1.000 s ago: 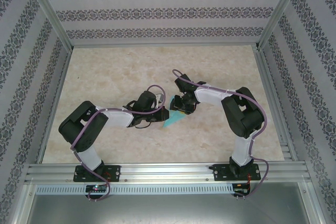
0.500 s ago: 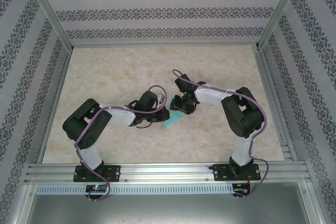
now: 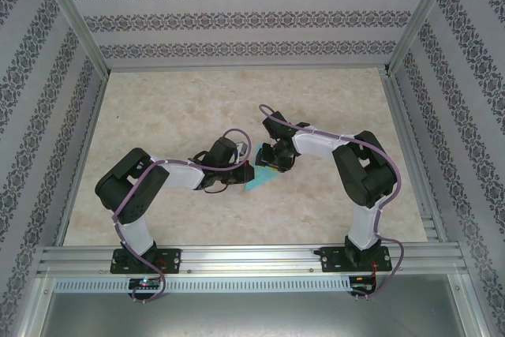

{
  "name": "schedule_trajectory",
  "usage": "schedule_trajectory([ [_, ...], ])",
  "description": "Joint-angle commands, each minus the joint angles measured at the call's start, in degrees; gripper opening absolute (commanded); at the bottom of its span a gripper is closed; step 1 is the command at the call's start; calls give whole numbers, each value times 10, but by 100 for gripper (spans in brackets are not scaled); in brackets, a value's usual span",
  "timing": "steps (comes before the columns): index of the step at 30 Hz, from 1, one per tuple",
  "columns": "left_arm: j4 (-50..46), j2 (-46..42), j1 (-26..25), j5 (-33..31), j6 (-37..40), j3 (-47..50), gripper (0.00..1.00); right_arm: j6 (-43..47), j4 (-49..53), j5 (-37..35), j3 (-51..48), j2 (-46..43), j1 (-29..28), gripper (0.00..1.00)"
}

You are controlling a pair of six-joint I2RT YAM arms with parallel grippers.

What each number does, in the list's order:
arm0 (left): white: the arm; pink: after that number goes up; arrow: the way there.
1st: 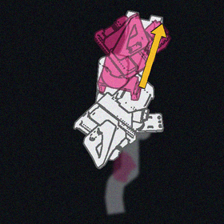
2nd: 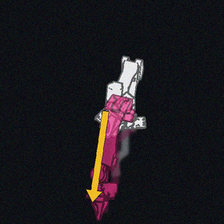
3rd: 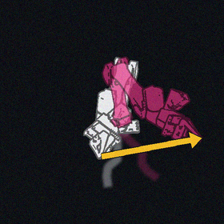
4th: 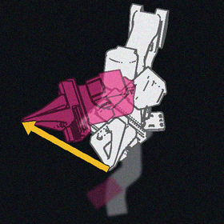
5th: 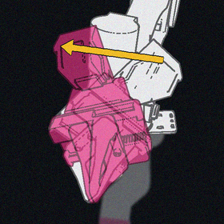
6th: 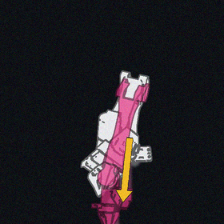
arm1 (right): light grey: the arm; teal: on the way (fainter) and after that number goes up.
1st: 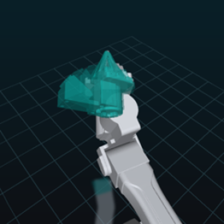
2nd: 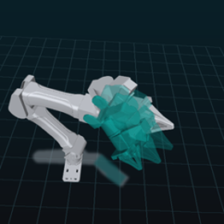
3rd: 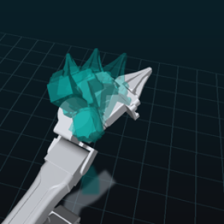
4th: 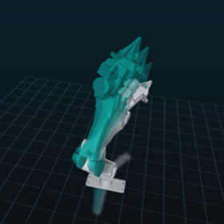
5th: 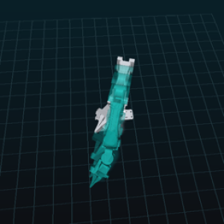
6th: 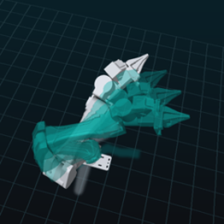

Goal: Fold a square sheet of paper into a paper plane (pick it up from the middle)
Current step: Fourth fold the wing at the center of the table.

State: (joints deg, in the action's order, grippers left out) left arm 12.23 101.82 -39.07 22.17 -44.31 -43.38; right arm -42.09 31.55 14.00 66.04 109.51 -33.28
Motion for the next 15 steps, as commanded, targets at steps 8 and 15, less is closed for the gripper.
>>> schedule_trajectory([
  [8,-50,16,2,-10,-10,-5,6,1,23,-38,-43,95,-12,47],
  [15,-77,23,1,-20,-12,-4,6,1,11,-10,-25,10,-9,48],
])
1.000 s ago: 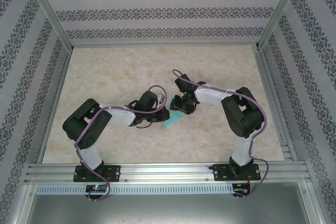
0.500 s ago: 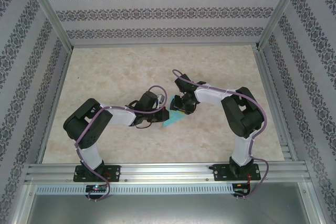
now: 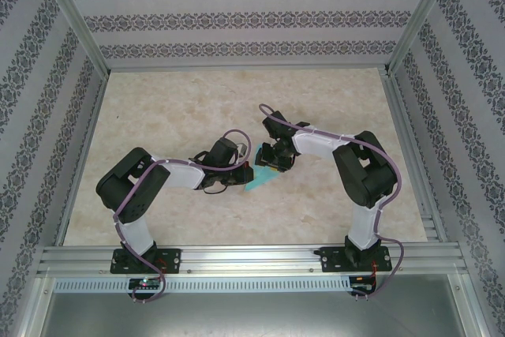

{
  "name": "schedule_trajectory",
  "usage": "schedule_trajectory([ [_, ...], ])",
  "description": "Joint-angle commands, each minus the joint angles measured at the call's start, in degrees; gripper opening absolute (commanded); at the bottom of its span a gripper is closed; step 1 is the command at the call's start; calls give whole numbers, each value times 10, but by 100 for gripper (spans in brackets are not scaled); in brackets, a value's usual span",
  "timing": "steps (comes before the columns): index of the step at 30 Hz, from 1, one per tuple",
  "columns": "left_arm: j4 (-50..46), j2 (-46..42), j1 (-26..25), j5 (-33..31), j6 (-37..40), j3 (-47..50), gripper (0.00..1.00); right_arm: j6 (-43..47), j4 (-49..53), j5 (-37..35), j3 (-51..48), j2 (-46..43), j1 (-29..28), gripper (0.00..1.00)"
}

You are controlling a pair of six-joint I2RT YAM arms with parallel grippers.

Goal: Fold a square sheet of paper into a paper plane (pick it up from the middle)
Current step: Fourth fold the wing at the center of the table.

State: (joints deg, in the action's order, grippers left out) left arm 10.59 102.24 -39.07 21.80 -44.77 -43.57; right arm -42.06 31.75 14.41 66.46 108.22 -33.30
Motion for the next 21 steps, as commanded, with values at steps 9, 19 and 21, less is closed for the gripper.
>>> schedule_trajectory([
  [9,-96,32,1,-26,-3,-14,4,18,-63,38,-55,-140,14,56],
  [19,-114,35,1,-35,-10,-20,3,32,-162,116,-105,-101,15,16],
  [21,-112,35,1,-34,-13,-20,3,35,-164,119,-100,-87,16,13],
])
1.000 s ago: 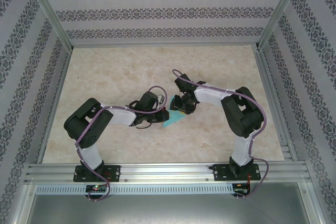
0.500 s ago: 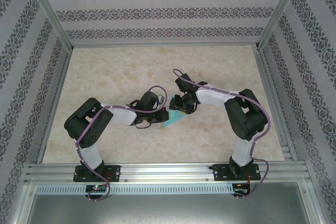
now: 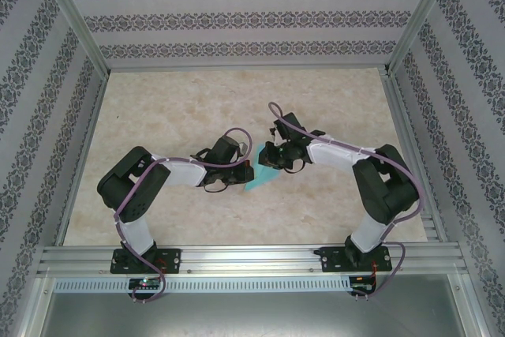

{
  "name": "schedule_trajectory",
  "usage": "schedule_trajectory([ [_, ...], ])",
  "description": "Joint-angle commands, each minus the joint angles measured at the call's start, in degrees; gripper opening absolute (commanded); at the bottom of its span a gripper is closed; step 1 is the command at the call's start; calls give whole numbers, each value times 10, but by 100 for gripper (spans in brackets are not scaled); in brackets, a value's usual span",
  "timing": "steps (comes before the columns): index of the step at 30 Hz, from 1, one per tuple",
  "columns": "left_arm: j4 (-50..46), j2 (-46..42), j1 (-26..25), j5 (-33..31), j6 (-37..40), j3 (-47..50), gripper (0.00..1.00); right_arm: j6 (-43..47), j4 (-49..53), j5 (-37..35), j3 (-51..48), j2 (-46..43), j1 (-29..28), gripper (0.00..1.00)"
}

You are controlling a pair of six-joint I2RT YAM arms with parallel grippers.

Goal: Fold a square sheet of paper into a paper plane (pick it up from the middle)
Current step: Fourth fold the wing at the center of the table.

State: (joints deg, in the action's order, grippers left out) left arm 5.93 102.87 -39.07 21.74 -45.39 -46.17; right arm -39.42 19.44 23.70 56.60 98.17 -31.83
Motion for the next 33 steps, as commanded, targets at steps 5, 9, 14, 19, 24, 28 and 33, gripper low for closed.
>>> schedule_trajectory([
  [5,-63,28,1,-32,-10,8,3,15,-50,35,3,47,3,10],
  [9,-66,28,1,-32,-10,6,3,21,-51,29,-1,64,10,10],
  [14,-68,24,1,-28,-9,3,3,27,-55,28,-7,81,17,10],
  [19,-65,17,1,-14,-6,0,3,33,-53,30,-12,93,19,10],
  [24,-59,-20,1,-6,1,-20,6,37,-48,27,-26,99,19,9],
  [28,-74,-63,2,-81,-7,-26,7,39,-45,27,-32,104,19,8],
  [33,-51,-78,2,-83,-5,-23,7,40,-45,30,-33,111,19,8],
])
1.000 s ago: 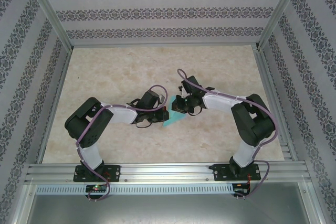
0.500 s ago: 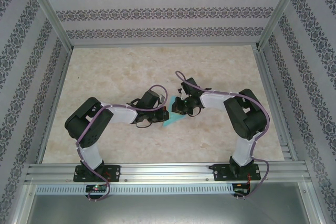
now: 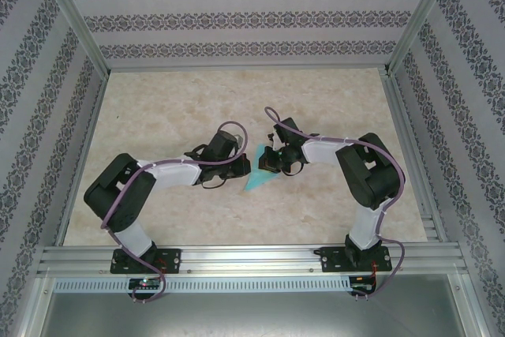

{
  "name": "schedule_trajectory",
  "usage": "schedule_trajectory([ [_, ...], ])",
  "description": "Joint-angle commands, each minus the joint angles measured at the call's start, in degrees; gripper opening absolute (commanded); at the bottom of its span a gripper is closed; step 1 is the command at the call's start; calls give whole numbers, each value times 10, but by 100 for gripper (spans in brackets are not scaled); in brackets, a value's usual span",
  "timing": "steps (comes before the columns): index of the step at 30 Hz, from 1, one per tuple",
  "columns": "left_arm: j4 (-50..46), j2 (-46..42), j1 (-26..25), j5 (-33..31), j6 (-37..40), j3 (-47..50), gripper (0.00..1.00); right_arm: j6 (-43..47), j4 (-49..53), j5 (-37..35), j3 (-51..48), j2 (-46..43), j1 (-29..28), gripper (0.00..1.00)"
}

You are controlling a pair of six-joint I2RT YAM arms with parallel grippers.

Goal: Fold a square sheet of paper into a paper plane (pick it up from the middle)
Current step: Fourth fold the wing at the center of the table.

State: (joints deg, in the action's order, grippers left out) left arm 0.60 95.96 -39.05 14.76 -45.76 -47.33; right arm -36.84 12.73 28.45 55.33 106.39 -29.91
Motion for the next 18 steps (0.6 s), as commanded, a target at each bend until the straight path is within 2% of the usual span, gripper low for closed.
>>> schedule_trajectory([
  [1,13,-3,2,5,-2,-13,7,15,23,-17,-19,29,-1,8],
  [4,46,13,1,45,-10,-10,7,18,23,-13,-17,30,-1,7],
  [9,51,37,-1,80,-7,-22,7,26,15,1,-16,30,-1,9],
  [18,27,79,-5,82,-4,-42,6,39,17,14,-9,32,0,12],
])
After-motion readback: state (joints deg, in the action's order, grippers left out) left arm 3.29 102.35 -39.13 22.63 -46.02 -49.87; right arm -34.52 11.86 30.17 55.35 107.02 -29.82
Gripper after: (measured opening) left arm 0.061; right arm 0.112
